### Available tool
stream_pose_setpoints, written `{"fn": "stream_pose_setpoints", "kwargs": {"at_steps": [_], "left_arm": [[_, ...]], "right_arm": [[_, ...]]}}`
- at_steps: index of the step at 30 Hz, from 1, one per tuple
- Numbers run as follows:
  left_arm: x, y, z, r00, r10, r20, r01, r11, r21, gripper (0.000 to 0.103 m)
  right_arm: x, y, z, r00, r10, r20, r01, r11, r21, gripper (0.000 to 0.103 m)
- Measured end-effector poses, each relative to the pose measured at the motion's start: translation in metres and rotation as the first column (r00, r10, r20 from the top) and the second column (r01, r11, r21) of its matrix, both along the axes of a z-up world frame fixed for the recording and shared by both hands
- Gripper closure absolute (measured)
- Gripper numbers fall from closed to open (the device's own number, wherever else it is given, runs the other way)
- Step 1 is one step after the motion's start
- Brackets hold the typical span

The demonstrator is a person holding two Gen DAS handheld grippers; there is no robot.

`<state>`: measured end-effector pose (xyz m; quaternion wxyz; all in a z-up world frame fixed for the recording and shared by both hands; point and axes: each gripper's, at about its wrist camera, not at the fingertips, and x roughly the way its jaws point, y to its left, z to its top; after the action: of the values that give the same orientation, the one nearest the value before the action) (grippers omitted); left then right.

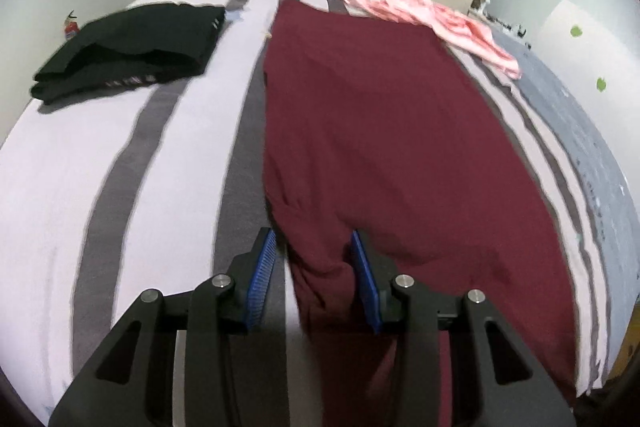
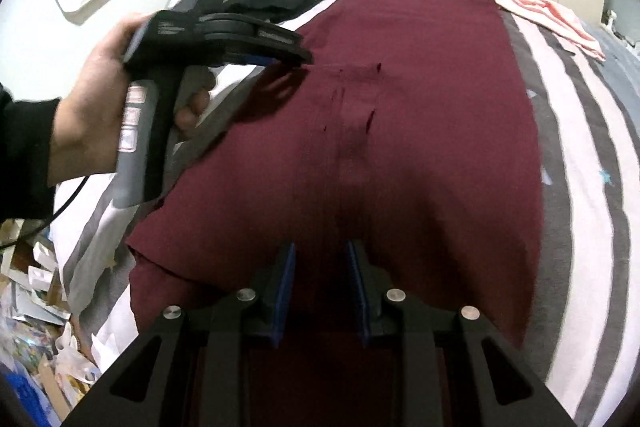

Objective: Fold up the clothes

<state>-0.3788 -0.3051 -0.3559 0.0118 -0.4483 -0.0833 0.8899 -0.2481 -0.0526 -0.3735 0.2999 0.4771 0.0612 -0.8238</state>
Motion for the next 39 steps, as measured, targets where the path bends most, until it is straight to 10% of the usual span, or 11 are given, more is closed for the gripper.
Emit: {"fn": "stream_pose_setpoints", "kwargs": {"at_steps": [16,22,39], "left_arm": [[0.151,-0.013,0.026,0.997,0.027,0.067,-0.033,0.996,0.080,0.062],[0.199,0.014,0.018,0.996,-0.002,0.095,-0.004,0.998,0.060,0.056],[0.212,0.038,-0.024,0.993,0.006,0.114,-0.009,1.000,0.030,0.055]], "right_arm": [[-0.010,0.074,0.016,0.981,-0.196,-0.007,0.196,0.980,0.015,0.078],[0.018,0.081,0.013,0.985,-0.172,-0.005,0.172,0.985,0.007,0.059],[0.050,0.112,-0.020,0.975,-0.208,0.077,0.211,0.977,-0.036,0.058]]}}
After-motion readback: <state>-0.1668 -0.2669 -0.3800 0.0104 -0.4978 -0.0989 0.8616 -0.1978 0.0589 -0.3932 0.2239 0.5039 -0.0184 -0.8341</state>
